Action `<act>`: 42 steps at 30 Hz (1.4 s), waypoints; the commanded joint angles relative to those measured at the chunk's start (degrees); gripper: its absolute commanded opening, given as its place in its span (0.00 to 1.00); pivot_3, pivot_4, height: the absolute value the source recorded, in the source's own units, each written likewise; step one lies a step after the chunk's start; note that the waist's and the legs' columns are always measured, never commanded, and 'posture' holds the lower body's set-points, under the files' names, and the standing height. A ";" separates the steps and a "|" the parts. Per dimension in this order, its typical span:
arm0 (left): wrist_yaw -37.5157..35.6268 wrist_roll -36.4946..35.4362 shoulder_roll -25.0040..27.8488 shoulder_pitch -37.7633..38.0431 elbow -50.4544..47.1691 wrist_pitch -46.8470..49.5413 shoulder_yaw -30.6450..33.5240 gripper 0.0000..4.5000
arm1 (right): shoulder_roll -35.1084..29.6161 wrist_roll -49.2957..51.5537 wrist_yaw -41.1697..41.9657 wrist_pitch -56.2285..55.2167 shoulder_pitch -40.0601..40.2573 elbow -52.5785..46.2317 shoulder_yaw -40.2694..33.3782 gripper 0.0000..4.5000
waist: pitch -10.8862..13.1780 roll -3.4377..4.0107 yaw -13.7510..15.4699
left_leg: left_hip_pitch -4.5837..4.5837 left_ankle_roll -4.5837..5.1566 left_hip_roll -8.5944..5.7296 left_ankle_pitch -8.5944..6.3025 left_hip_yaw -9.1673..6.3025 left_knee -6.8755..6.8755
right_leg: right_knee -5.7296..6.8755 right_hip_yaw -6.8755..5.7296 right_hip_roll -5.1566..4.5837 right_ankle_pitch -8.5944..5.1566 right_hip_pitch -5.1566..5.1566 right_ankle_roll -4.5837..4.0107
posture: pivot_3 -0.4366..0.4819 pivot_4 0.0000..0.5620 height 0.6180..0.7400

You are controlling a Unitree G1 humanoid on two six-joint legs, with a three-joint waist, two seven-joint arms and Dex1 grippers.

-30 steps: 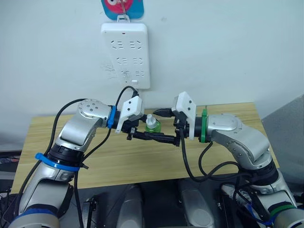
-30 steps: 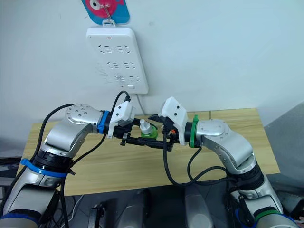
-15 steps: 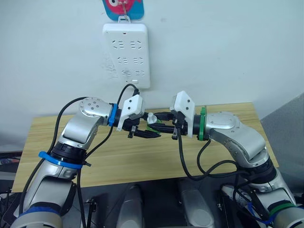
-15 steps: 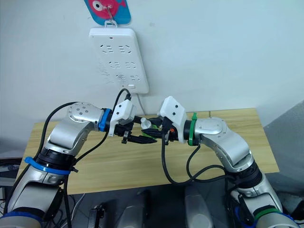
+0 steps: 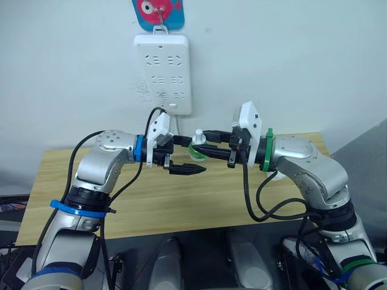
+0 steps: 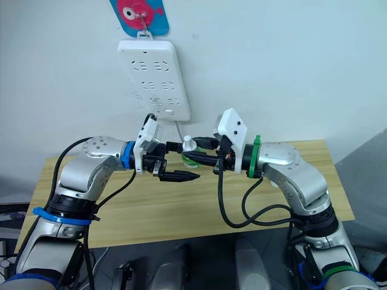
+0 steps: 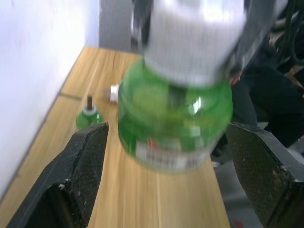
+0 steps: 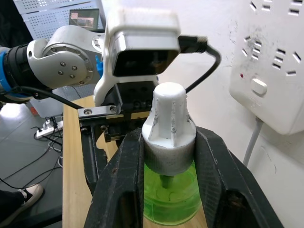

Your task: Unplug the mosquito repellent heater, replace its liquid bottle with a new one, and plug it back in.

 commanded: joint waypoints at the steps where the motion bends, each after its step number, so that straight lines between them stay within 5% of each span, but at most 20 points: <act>1: 0.44 -1.98 -0.37 -0.86 -2.55 0.93 1.59 0.91 | -0.19 1.64 0.86 -0.71 0.15 -2.79 -1.05 0.24 | -0.22 -0.03 -0.11 | 0.00 0.00 0.00 0.00 0.00 0.00 | 0.01 0.00 0.00 0.00 0.00 0.00 | 0.28 0.35 0.88; 4: 0.08 -1.88 -0.84 -0.68 -3.00 0.22 1.19 0.91 | 0.00 1.62 0.91 -0.60 -0.12 -2.63 -0.93 0.24 | -0.53 -0.02 -0.16 | 0.00 0.00 0.00 0.00 0.00 0.00 | 0.01 0.00 0.00 0.00 0.00 0.00 | 0.28 0.35 0.88; 11: -0.31 -2.21 -1.47 -0.63 -3.30 0.65 1.16 0.52 | -0.19 1.72 1.16 -0.36 -0.40 -2.63 -0.85 0.24 | -0.95 0.00 -0.43 | 0.00 0.00 0.00 0.00 -0.01 0.00 | 0.02 0.00 0.01 0.00 0.00 0.00 | 0.28 0.35 0.88; 18: -1.85 -0.70 -0.30 0.37 -3.49 -1.42 0.31 0.52 | -0.49 4.25 2.93 0.07 -1.36 -2.14 -1.58 0.24 | -1.00 0.00 -1.03 | 0.01 0.01 0.00 0.00 -0.02 0.00 | 0.04 0.00 0.01 0.00 0.00 0.00 | 0.29 0.35 0.88; 26: -5.06 -1.00 1.33 -0.17 -4.67 -1.77 -0.34 0.52 | -5.58 0.38 31.15 -12.74 -13.59 13.82 6.54 0.24 | -1.00 0.00 -1.33 | 0.09 0.04 -0.01 -0.02 0.02 0.01 | 0.06 0.02 0.04 0.00 0.04 0.00 | 0.30 0.38 0.88; 31: -3.37 -0.70 0.24 -0.34 -4.76 -2.09 -0.51 0.52 | -6.18 -0.20 33.22 -12.16 -16.48 17.54 5.64 0.24 | -1.00 0.00 -1.20 | 0.08 0.03 0.00 -0.01 -0.01 0.01 | 0.08 -0.01 0.03 0.00 0.04 0.00 | 0.30 0.37 0.88; 32: -2.97 -0.74 0.11 -0.21 -4.93 -1.88 -0.41 0.52 | -6.30 -0.17 32.57 -12.09 -16.06 17.52 4.93 0.40 | -1.00 0.00 -1.16 | 0.07 0.03 -0.01 -0.01 -0.01 0.01 | 0.07 -0.02 0.01 0.00 0.04 0.00 | 0.30 0.37 0.88; 40: 5.66 0.75 -0.84 4.53 -7.37 -2.06 1.36 0.52 | -7.07 2.04 14.43 -5.54 -4.58 4.88 -6.64 1.00 | -1.02 0.00 -1.13 | 0.06 0.02 -0.03 -0.01 -0.01 0.03 | 0.15 -0.01 -0.04 0.00 0.03 0.00 | 0.31 0.36 0.88; 42: 9.29 1.96 -2.52 5.77 -7.38 -3.59 1.57 0.52 | -3.72 1.47 4.72 -3.02 1.46 -3.62 -8.25 1.00 | -1.12 -0.02 -1.00 | 0.05 0.02 -0.03 -0.01 -0.03 0.03 | 0.17 -0.01 -0.04 0.00 0.02 0.00 | 0.30 0.37 0.88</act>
